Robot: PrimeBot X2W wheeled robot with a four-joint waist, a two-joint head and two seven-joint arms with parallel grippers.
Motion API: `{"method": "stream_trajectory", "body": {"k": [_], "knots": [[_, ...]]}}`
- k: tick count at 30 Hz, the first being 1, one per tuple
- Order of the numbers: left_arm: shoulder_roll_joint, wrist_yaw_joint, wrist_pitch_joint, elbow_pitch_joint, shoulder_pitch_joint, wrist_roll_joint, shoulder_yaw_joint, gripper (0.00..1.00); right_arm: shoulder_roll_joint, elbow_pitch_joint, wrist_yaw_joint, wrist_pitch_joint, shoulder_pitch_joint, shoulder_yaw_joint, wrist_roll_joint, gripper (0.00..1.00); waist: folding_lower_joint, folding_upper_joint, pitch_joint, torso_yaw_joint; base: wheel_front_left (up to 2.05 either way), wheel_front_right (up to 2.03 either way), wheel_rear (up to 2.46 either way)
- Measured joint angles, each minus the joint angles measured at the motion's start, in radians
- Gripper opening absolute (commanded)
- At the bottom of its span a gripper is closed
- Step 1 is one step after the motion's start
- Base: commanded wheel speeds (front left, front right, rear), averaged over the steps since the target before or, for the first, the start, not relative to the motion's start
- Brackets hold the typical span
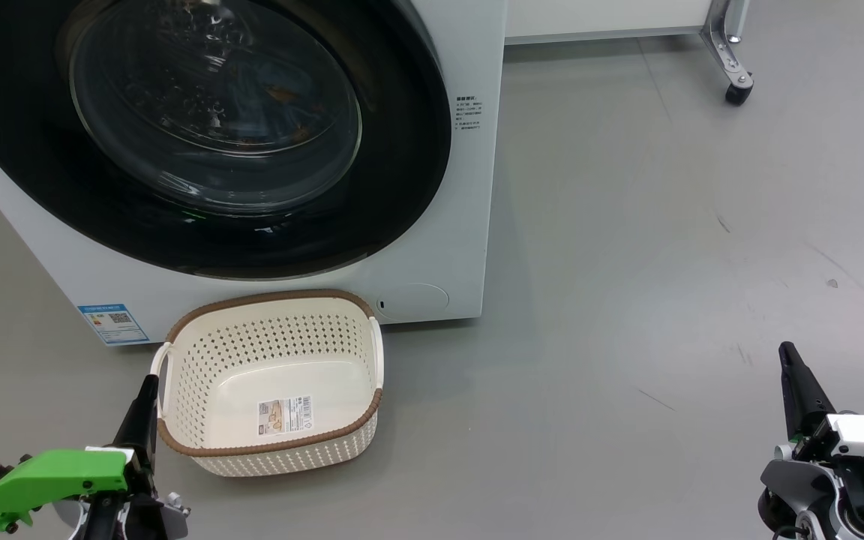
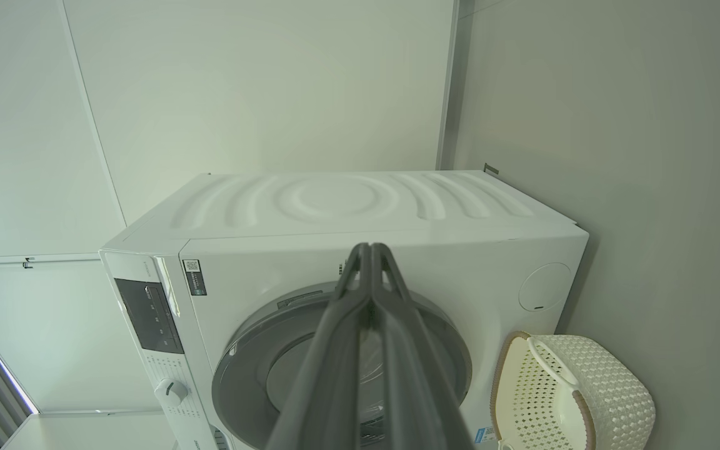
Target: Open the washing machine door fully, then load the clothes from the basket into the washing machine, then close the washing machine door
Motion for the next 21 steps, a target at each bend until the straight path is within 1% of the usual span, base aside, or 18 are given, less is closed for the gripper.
{"method": "stream_trajectory", "body": {"k": [21], "knots": [[0.000,0.000,0.000,0.000,0.000,0.000,0.000,0.00,0.001,0.002,0.001,0.003,0.000,-0.003,0.000,0.00,0.0000,0.0000,0.000,0.000,0.00,0.00,0.00]]}}
